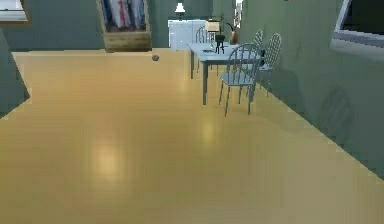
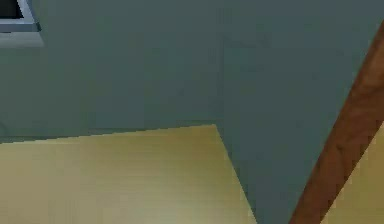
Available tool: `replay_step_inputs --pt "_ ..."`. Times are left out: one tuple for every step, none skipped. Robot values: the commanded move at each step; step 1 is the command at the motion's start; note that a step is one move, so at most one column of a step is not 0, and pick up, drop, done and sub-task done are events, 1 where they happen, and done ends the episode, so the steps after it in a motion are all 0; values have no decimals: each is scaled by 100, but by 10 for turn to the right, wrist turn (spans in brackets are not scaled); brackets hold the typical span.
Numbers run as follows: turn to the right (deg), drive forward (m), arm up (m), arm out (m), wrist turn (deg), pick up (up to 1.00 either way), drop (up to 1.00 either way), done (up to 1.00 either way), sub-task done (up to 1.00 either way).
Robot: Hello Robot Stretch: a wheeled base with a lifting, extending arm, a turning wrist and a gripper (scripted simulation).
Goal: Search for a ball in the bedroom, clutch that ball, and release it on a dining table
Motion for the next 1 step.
replay_step_inputs --pt "-300 0 0 0 0 0 0 0 0"
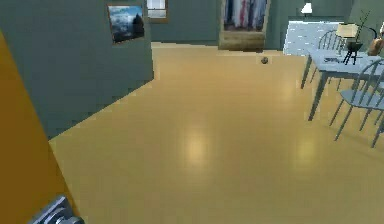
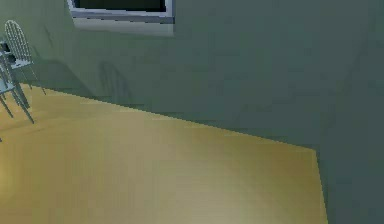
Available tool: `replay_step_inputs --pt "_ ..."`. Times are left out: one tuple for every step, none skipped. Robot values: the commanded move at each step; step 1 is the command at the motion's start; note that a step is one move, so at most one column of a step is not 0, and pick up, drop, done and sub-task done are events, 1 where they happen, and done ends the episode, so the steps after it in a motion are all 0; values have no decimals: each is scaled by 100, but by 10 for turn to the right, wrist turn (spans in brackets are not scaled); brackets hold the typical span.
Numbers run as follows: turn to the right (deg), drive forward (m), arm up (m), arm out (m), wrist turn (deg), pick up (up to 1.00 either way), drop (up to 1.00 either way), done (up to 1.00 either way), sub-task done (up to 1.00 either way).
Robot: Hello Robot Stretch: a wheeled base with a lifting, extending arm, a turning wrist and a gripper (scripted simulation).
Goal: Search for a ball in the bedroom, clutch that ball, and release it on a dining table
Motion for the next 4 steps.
replay_step_inputs --pt "0 5 0 0 0 0 0 0 0" --pt "180 0 0 0 0 0 0 0 0" --pt "0 30 0 0 0 0 0 0 0" --pt "0 100 0 0 0 0 0 0 0"
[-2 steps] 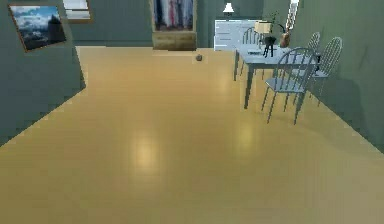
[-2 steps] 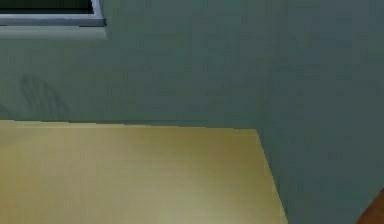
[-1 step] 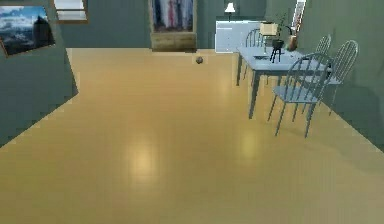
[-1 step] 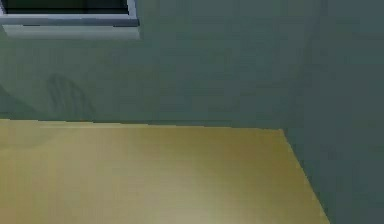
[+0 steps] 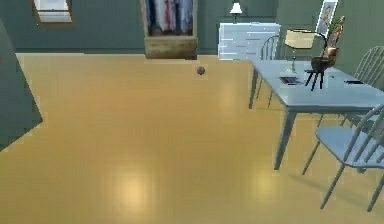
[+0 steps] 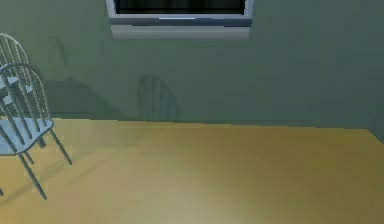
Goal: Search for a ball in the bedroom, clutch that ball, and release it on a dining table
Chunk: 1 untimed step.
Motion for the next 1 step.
replay_step_inputs --pt "30 0 0 0 0 0 0 0 0"
